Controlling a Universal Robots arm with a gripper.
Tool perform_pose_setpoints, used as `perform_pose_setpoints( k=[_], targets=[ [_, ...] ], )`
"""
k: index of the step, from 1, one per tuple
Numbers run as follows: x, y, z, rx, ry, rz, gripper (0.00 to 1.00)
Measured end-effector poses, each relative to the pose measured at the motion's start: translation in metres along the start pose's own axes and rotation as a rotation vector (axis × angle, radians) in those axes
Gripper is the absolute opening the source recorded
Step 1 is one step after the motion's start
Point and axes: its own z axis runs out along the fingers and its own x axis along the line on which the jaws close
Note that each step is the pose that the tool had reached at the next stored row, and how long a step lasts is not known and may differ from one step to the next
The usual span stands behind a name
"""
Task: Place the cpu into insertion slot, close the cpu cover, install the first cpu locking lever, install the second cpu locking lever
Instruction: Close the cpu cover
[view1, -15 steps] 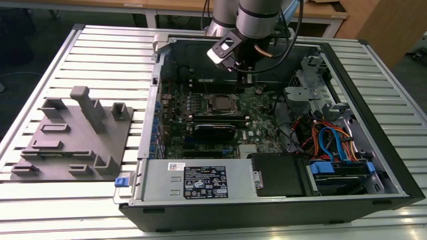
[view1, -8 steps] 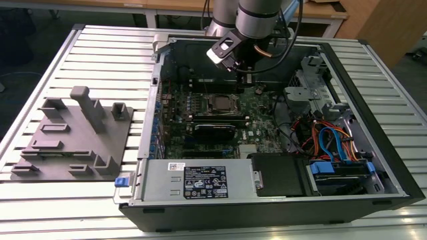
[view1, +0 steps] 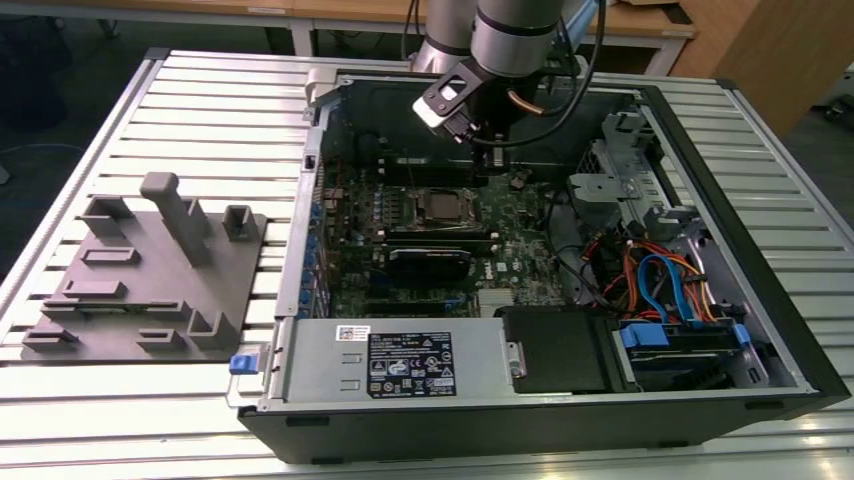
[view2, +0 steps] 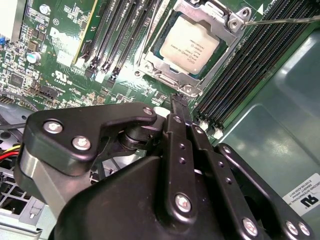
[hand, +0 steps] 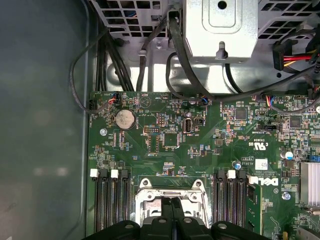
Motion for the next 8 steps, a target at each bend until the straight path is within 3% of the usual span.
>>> perform_pose_setpoints(
  k=[4,8],
  targets=[
    [0.0000,-0.0007,0.0000,0.0000,0.0000,0.000,0.10],
    [-0.0001,-0.0090,0.0029,0.0000,0.0001,0.000,0.10]
  ],
)
